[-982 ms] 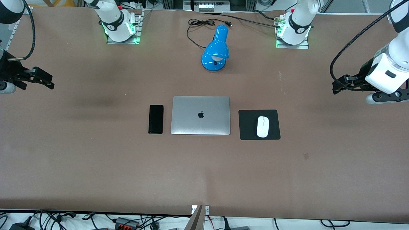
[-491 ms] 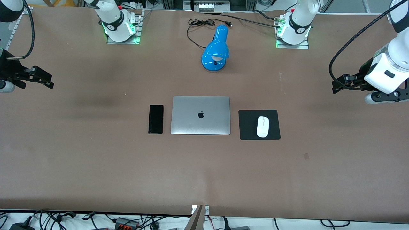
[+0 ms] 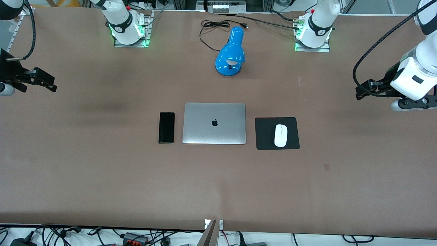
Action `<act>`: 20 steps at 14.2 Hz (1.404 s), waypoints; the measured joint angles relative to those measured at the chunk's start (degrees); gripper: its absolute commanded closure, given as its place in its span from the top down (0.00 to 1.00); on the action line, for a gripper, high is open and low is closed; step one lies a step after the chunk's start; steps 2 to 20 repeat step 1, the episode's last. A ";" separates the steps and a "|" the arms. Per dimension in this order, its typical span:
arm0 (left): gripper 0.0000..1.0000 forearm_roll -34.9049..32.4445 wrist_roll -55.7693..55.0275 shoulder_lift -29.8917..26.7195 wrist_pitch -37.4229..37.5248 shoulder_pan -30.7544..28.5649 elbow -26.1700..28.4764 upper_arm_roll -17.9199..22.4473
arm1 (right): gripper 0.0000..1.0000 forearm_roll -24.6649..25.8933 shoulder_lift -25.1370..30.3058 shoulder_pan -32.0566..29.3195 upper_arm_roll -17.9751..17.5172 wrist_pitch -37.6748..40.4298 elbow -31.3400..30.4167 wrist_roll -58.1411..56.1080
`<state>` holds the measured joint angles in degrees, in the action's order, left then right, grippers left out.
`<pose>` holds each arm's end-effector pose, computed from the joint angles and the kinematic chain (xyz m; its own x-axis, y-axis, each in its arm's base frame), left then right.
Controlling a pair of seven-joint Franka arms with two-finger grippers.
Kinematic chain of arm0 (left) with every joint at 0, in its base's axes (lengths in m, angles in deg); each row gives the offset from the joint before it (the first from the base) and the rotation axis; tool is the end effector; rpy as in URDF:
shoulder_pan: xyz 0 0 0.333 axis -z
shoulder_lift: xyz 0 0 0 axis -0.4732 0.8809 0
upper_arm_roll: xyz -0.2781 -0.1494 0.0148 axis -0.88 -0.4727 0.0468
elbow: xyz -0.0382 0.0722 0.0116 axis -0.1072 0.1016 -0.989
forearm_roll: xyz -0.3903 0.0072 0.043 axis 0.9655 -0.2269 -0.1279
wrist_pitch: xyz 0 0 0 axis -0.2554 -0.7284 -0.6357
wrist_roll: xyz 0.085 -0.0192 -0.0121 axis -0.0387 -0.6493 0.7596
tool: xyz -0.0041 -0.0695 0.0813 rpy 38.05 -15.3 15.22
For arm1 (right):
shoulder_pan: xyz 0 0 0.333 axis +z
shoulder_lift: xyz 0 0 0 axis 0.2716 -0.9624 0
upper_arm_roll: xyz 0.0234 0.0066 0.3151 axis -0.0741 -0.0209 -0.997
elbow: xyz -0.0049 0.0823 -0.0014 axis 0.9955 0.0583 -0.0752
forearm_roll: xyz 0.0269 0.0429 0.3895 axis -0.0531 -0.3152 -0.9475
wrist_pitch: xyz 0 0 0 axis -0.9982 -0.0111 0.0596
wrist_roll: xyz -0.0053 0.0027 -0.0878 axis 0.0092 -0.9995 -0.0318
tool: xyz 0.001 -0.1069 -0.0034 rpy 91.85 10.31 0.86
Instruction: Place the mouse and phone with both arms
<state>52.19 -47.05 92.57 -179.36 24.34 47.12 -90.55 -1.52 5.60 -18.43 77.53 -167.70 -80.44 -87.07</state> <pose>0.5789 -0.0397 0.5842 0.9924 0.1076 -0.0599 0.1056 -0.9937 -0.0367 0.5567 -0.0272 0.5846 0.9994 0.0276 0.0228 0.0270 -0.9993 0.0248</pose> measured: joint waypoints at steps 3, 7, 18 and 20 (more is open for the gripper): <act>1.00 0.00 0.00 0.00 0.00 0.01 0.00 0.00 | 1.00 0.00 0.02 0.00 0.00 0.01 0.00 0.00; 1.00 0.00 0.00 0.00 0.00 0.01 0.00 0.00 | 1.00 0.00 0.02 0.00 0.00 0.01 0.00 0.00; 1.00 0.00 0.00 0.00 0.00 0.01 0.00 0.00 | 1.00 0.00 0.02 0.00 0.00 0.01 0.00 0.00; 1.00 0.00 0.00 0.00 0.00 0.01 0.00 0.00 | 1.00 0.00 0.02 0.00 0.00 0.01 0.00 0.00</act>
